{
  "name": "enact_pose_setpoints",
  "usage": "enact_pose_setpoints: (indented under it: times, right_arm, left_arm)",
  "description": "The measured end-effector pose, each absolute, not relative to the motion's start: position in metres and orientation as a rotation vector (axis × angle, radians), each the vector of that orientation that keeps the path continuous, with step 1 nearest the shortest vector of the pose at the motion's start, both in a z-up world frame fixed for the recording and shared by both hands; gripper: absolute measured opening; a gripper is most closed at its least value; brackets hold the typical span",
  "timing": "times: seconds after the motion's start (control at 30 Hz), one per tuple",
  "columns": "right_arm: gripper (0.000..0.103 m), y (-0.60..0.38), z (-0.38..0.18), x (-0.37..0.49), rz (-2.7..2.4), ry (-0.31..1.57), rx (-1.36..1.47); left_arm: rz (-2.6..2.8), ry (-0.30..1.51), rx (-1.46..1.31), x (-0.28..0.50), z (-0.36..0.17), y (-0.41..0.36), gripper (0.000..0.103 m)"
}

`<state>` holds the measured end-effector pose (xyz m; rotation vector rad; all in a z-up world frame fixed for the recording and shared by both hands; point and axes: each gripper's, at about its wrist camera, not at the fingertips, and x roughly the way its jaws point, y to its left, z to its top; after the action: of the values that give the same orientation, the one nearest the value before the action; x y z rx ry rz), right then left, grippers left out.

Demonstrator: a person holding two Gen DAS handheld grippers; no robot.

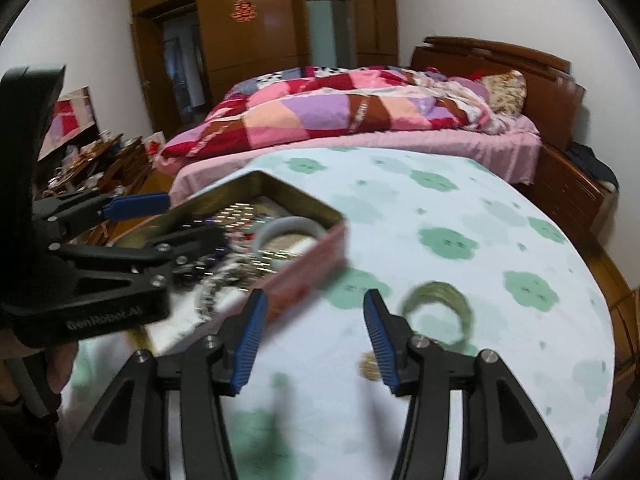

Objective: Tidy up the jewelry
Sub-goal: 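Withdraw both grippers toward the green jade bangle with red knot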

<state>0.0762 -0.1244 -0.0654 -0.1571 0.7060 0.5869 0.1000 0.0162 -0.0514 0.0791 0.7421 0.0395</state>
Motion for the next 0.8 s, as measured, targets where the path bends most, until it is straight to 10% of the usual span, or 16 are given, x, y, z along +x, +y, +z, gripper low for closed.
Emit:
enact_pose_setpoints:
  times: [0.7, 0.8]
  right_arm:
    - [0.067, -0.166, -0.098, 0.135, 0.427, 0.883, -0.161]
    - [0.049, -0.169, -0.102, 0.140, 0.419, 0.917, -0.156]
  left_arm:
    - [0.005, 0.782, 0.123, 0.123, -0.062, -0.014, 0.067]
    - [0.001, 0.783, 0.121, 0.123, -0.062, -0.016, 0.067]
